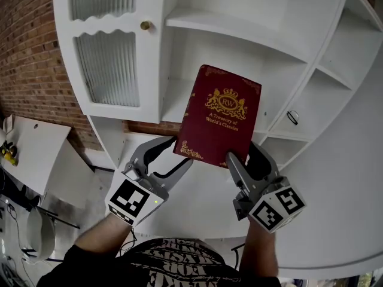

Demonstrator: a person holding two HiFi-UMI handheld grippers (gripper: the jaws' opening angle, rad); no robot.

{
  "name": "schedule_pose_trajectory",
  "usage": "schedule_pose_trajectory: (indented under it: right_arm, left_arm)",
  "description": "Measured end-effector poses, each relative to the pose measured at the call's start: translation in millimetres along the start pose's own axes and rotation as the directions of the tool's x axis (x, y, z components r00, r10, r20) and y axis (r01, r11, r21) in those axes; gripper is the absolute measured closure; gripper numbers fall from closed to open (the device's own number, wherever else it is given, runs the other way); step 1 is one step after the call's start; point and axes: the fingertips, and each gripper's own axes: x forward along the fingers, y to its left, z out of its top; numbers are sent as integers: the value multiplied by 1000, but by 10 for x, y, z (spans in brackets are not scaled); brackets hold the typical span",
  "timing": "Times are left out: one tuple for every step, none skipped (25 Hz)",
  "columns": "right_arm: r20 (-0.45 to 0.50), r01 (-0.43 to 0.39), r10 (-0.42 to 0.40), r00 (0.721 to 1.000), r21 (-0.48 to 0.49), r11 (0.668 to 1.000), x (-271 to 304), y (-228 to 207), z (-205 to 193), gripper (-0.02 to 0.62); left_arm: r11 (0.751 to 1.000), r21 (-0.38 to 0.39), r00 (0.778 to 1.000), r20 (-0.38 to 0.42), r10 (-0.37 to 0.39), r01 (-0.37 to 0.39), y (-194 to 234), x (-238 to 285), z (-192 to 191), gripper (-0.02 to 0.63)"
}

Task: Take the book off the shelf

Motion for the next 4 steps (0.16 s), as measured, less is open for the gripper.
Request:
schedule_pose_trajectory:
  right_arm:
    - [2, 1, -1, 1000, 3, 1000, 13, -12, -2, 350]
    - [3, 1, -1, 1000, 6, 1000, 26, -27, -6, 350]
    - [3, 0, -1, 1000, 9, 1000, 39, -43, -13, 350]
    - [4, 0, 0, 1000, 12, 1000, 52, -61, -21, 350]
  left_arm:
    - [1000, 1, 1000, -1, 2, -2, 14, 13, -5, 379]
    - [1000, 4, 1000, -3, 2, -2, 25, 28, -7, 379]
    - [1000, 10, 1000, -4, 1, -1, 34, 44, -6, 379]
    - [1000, 17, 1000, -6, -1, 1, 42, 61, -5, 379]
